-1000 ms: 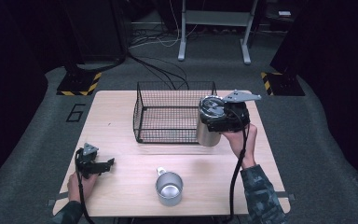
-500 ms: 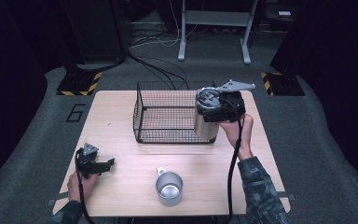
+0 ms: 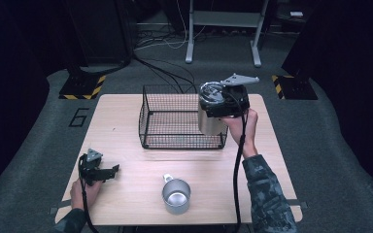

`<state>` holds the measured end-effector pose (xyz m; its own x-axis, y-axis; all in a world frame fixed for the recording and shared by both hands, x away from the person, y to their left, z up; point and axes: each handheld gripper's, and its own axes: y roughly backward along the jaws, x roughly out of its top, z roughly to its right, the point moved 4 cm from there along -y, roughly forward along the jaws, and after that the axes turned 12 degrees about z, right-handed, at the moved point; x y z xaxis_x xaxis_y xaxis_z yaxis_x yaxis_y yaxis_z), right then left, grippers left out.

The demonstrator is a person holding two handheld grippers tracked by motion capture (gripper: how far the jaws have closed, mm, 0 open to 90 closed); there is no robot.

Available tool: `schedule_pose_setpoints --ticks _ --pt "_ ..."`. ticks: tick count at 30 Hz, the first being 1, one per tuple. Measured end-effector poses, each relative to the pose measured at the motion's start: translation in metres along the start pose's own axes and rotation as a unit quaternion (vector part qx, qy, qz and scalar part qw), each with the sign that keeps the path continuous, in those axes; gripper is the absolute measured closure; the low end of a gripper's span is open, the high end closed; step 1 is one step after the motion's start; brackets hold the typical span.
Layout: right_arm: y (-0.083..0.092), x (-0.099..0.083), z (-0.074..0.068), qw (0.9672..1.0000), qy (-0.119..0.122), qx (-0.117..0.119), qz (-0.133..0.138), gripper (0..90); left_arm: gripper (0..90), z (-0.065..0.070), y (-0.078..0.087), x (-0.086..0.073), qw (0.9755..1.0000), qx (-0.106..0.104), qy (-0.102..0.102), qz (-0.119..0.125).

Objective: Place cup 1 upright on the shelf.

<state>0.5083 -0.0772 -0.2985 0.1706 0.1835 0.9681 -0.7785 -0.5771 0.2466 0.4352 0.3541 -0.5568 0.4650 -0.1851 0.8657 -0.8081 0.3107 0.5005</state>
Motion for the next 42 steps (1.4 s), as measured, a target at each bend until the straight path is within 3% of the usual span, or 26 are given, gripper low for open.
schedule_pose_setpoints --ticks 17,32,37,40,42 --pt "-0.022 0.0 0.004 0.9999 0.003 -0.007 -0.011 3.4 13.6 0.0 0.0 0.0 1.0 -0.001 -0.004 -0.003" --pt "-0.052 -0.013 0.019 0.9993 -0.011 -0.029 -0.022 3.4 13.6 0.0 0.0 0.0 1.0 -0.001 -0.004 -0.003" --pt "-0.058 -0.017 0.019 0.9991 -0.009 -0.032 -0.027 3.4 13.6 0.0 0.001 0.0 1.0 -0.001 -0.004 -0.004" --pt "-0.063 -0.021 0.02 0.9989 0.004 -0.033 -0.031 3.4 13.6 0.0 0.0 0.0 1.0 -0.001 -0.003 -0.003" --pt "-0.066 -0.024 0.019 0.9988 -0.003 -0.036 -0.033 3.4 13.6 0.0 0.0 0.0 1.0 -0.001 -0.003 -0.003"
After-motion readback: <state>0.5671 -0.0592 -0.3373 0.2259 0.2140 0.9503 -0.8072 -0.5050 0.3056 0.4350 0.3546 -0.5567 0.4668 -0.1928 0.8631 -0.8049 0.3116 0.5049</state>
